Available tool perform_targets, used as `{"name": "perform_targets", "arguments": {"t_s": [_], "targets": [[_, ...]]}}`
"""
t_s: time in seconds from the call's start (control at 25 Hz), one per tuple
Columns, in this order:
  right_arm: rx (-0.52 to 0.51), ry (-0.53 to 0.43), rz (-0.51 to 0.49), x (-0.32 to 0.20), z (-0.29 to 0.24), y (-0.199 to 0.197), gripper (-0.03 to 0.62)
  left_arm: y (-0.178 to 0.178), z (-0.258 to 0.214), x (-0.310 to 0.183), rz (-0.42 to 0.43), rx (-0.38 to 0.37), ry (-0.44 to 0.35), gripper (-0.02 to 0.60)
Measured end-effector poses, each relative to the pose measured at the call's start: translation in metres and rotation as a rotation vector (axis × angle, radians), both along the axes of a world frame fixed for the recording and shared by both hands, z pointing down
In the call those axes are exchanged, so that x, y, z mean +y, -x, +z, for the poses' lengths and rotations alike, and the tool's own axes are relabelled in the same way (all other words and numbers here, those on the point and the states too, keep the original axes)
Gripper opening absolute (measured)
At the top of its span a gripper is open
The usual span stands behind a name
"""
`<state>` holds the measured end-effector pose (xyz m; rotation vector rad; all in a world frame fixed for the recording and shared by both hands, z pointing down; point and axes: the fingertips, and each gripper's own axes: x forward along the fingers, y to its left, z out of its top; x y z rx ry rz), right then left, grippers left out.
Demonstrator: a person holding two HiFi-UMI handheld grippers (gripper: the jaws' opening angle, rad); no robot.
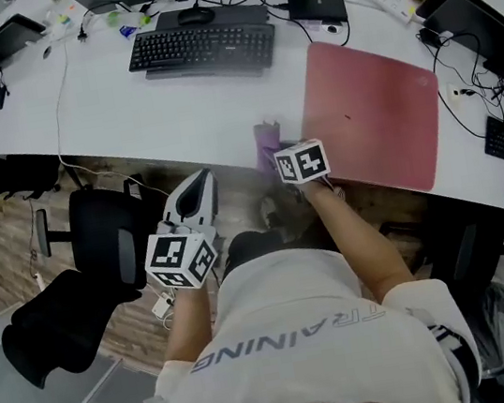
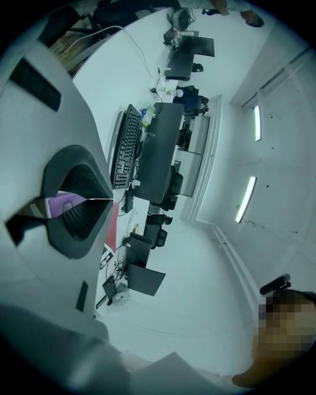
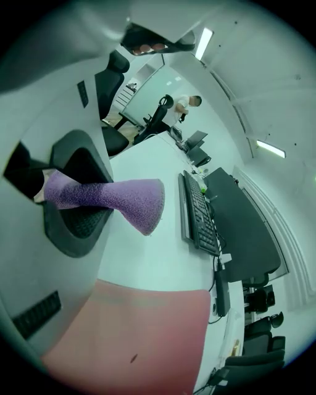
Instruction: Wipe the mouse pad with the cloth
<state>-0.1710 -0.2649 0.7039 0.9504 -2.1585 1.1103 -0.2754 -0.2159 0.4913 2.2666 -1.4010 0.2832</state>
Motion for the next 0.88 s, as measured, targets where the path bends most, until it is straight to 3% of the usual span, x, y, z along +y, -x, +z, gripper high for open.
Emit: {"name": "perform_targets", "arguments": {"t_s": [0.16,0.44,0.88], "targets": [[0.055,0.043,0.043,0.003,0.021,-0.014,0.098,-0.009,0.0,-0.001,0.041,0.052,-0.003,0.032],[0.07,0.068,0.113,0.009,0.029,-0.066,0.098,-0.031,-0.003,-0.002,0.057,0.066,-0.007,0.032],[0.065,0.07,0.126,0.019,0.027,-0.17,0.098,-0.131,-0.014,0.008,0.079,0.051,-0.008,0.032]]}}
